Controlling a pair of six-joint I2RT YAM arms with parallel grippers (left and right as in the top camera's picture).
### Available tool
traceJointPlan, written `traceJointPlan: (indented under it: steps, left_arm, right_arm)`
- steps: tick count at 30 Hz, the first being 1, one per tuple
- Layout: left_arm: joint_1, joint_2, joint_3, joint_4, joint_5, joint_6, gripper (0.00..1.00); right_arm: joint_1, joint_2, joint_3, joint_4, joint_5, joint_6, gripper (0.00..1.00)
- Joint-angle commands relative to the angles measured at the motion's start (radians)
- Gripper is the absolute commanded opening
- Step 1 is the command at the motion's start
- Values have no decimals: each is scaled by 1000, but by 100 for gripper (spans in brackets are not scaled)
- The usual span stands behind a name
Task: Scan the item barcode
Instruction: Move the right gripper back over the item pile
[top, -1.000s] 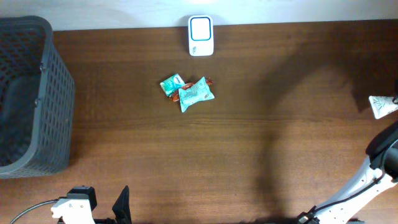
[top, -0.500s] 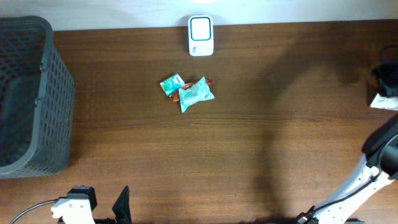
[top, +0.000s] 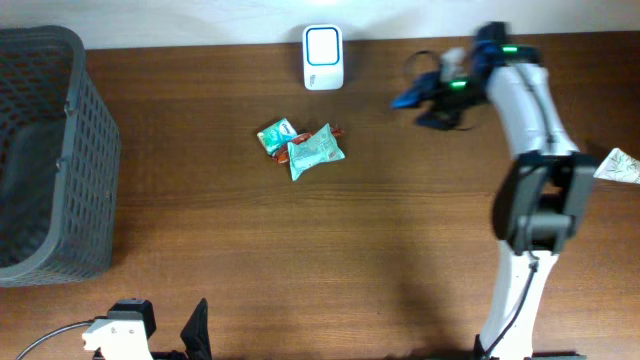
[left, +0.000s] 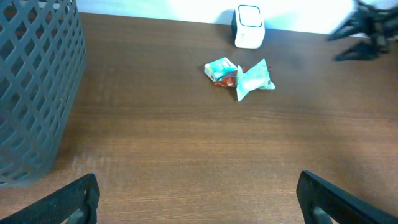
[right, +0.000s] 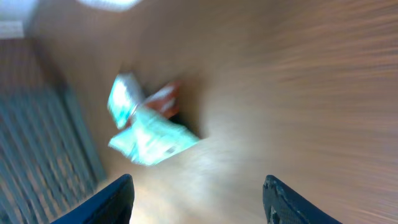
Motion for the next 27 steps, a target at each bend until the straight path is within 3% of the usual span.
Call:
traceJointPlan:
  steps: [1,3,5,7,8,9,11,13,18,27]
  left_arm:
    - [2,-7,-2,2,-7,-3,99]
    - [2,-7,-2,2,-7,-3,99]
    - [2,-7,-2,2,-7,-3,99]
    - [2,-7,-2,2,-7,-3,99]
    - [2,-7,-2,2,-7,-3,99]
    - [2,-7,-2,2,-7,-3,99]
    - [2,-7,-2,2,-7,-3,99]
    - [2,-7,-2,2,-7,-3,99]
    - [2,-7,-2,2,-7,-3,99]
    - [2,-7,-2,2,-7,-3,99]
  right_arm:
    - [150,-14,8,-2,-34,-42,64]
    - [212,-14,8,10,-26,-42,58]
    - [277,-14,8,41,43,-30,43]
    - [328,-14,8,68,137,16,43]
    - [359,-14,8,77,214,67,45]
    - [388,-14,8,85,285,118,53]
    - [446,-14,8,108,436,203,79]
    - [497,-14,8,126,592,262,89]
    - [618,5,8,156,974,445,96]
    - [657,66,8,177,1018,449,98]
